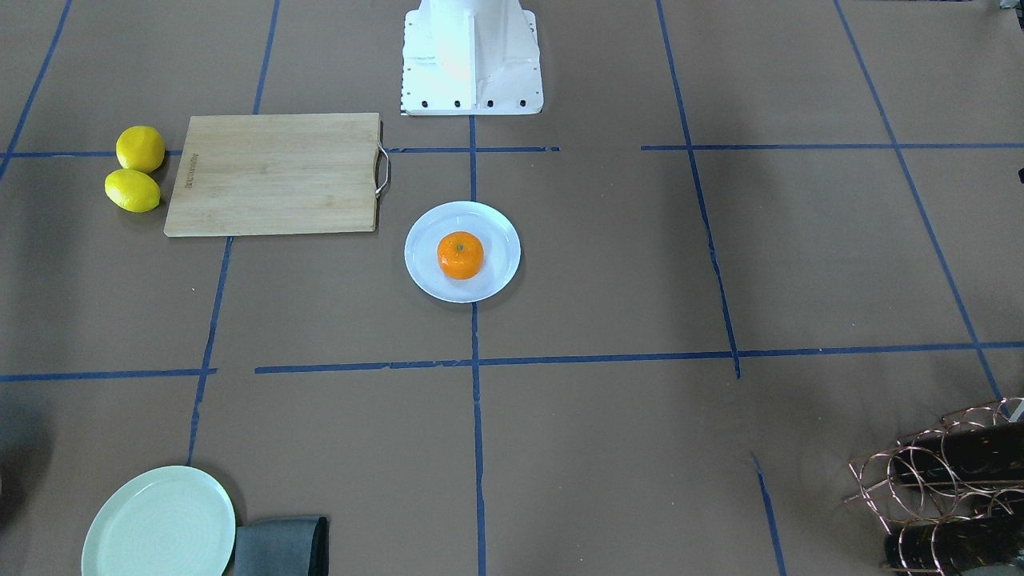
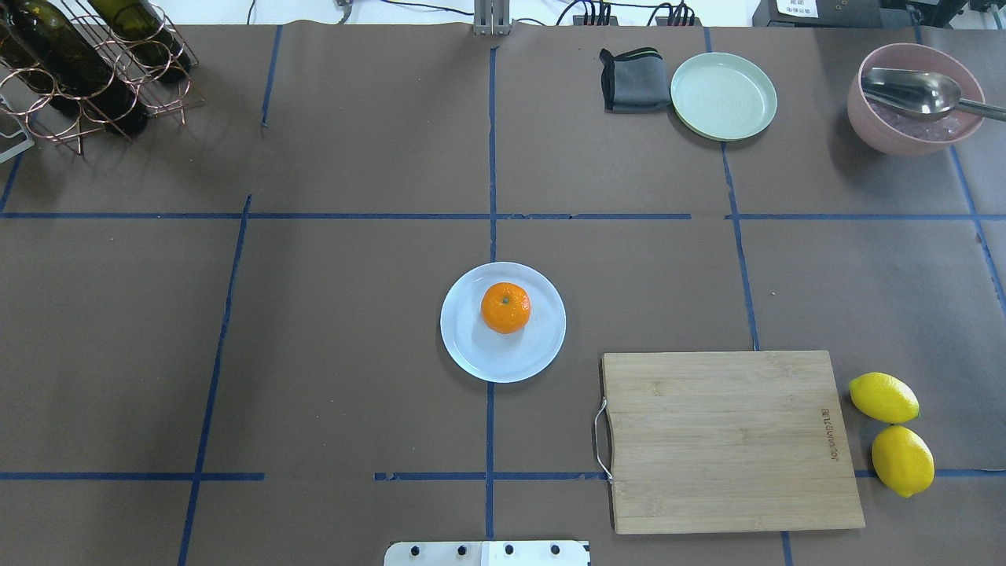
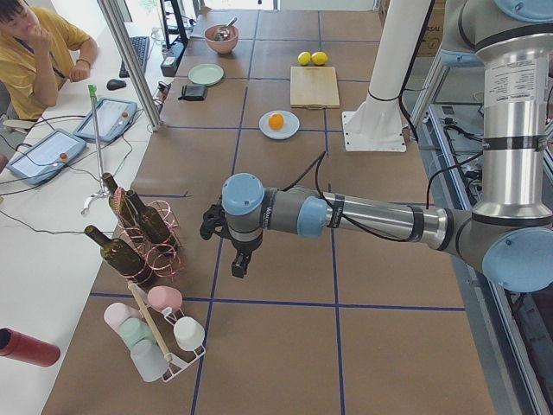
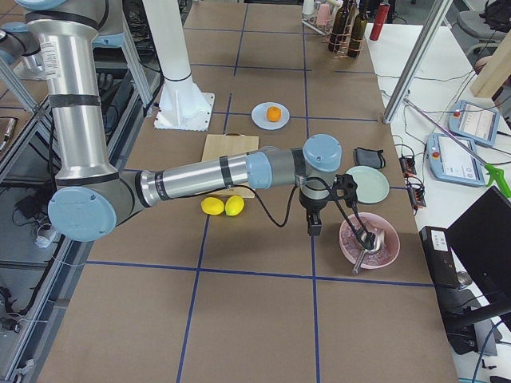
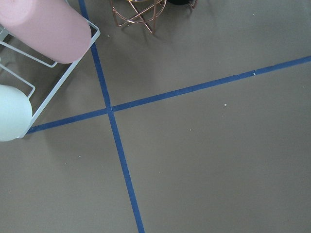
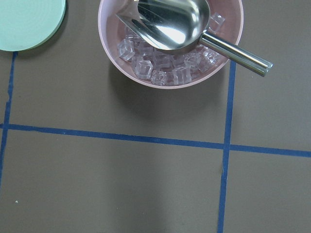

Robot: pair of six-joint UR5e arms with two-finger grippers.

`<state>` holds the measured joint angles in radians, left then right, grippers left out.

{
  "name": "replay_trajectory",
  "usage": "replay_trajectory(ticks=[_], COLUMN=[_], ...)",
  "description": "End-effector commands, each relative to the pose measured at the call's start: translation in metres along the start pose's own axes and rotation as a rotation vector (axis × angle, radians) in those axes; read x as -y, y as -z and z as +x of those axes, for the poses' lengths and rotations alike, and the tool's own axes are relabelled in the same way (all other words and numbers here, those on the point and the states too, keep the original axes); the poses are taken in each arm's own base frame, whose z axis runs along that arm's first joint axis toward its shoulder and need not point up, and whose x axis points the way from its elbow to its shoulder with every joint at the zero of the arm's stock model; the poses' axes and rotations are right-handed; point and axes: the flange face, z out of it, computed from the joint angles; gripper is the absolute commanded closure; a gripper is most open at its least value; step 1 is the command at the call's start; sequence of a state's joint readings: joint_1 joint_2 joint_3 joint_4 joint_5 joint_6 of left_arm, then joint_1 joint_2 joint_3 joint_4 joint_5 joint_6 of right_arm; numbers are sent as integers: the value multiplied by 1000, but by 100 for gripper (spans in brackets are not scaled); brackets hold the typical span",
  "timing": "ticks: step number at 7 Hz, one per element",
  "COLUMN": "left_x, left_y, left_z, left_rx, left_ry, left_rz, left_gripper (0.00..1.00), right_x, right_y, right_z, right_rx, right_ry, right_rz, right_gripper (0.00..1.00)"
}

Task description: Pick orange to plate

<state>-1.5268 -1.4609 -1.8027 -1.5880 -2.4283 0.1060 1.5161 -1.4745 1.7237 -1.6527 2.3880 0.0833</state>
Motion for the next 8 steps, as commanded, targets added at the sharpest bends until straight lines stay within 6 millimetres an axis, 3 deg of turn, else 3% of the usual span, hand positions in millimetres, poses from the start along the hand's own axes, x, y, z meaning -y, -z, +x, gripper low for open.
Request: replay_trajectory(ticks=[1, 8], left_x=[-12, -12], left_y=[-8, -9], left_z=[-8, -12], left_rx=[-3, -3], left_ry=[24, 72], left_rz=[-19, -59], left_gripper=[0, 0], right_x=[-11, -4], right_y=[-11, -8], right_z=[12, 10], right_rx=[-4, -30], right_ry=[-16, 5], right_rz=[-20, -49], right_gripper=[0, 0])
